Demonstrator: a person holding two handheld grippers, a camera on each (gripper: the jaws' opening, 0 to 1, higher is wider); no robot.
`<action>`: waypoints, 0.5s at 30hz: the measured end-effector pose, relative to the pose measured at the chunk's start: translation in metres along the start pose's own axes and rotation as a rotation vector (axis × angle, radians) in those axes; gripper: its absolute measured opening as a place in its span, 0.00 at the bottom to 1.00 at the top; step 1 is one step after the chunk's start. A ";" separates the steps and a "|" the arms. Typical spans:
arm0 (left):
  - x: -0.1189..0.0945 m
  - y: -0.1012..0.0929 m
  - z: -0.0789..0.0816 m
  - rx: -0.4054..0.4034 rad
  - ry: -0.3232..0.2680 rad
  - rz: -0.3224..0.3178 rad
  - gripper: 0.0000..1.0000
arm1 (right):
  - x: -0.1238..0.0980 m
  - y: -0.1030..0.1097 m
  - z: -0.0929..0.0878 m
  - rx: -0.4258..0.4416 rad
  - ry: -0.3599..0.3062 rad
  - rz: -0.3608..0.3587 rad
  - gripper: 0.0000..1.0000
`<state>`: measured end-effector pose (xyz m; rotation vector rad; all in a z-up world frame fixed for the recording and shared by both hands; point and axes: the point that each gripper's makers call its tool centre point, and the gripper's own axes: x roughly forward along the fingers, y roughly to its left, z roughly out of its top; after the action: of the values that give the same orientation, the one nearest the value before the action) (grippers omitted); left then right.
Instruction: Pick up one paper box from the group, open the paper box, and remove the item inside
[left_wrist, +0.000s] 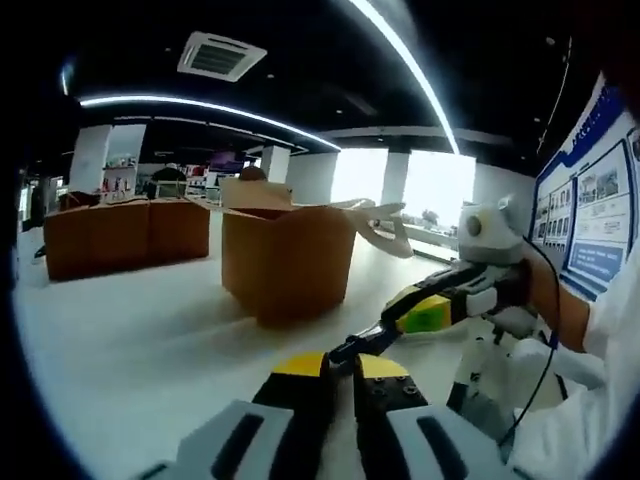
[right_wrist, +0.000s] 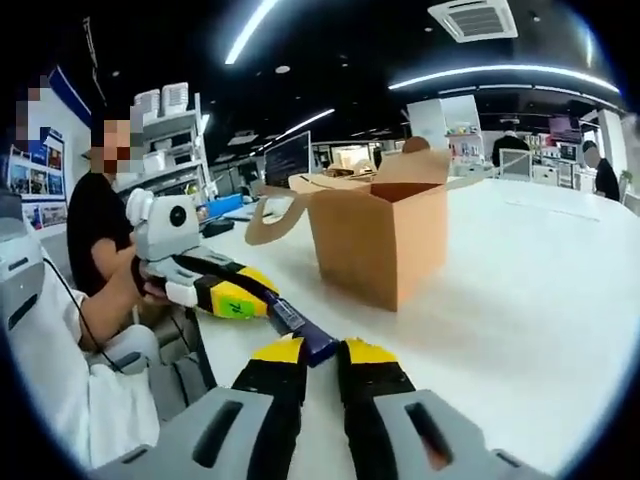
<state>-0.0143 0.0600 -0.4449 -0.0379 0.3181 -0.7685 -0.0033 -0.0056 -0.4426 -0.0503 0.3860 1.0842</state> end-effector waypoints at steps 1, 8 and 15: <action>0.001 0.001 0.000 0.002 0.001 0.003 0.13 | 0.000 0.000 0.000 0.000 0.001 0.001 0.15; 0.003 0.003 0.002 -0.005 -0.002 0.000 0.13 | 0.001 -0.001 0.000 -0.001 -0.007 0.001 0.15; 0.001 -0.001 0.003 -0.006 -0.008 -0.022 0.18 | 0.000 0.001 0.001 -0.024 -0.013 -0.001 0.16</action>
<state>-0.0141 0.0584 -0.4424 -0.0505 0.3125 -0.7894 -0.0039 -0.0054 -0.4415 -0.0647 0.3612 1.0883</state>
